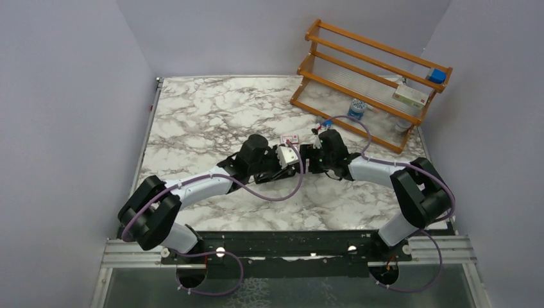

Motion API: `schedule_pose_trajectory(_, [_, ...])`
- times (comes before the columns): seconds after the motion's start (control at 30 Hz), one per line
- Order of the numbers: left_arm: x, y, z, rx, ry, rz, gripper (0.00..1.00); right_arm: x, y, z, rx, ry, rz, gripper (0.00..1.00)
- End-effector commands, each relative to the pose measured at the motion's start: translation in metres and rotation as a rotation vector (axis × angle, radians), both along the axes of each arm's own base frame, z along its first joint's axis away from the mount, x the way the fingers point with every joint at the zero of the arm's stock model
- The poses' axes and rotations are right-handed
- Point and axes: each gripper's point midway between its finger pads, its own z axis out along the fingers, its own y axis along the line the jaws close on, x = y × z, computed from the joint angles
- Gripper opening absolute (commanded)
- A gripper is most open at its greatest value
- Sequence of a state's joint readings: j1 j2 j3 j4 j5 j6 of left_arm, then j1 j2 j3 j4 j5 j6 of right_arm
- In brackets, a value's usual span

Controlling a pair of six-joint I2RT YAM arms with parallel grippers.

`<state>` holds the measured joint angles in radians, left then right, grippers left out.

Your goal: Load the staples into the stapler

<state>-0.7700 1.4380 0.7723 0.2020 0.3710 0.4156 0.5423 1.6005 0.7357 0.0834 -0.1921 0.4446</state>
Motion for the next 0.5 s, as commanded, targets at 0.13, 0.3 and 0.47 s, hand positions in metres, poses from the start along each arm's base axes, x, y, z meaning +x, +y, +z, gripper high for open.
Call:
schedule_pose_trajectory(0.13, [0.010, -0.002, 0.075, -0.280, -0.152, 0.040, 0.00, -0.032, -0.023, -0.041, -0.120, 0.134, -0.003, 0.75])
schedule_pose_trajectory(0.3, [0.008, 0.004, 0.093, -0.376, -0.156, 0.050, 0.00, -0.034, -0.020, -0.043, -0.109, 0.147, 0.004, 0.75])
schedule_pose_trajectory(0.47, [0.007, 0.012, 0.106, -0.458, -0.160, 0.055, 0.00, -0.035, -0.019, -0.044, -0.111, 0.156, 0.017, 0.75])
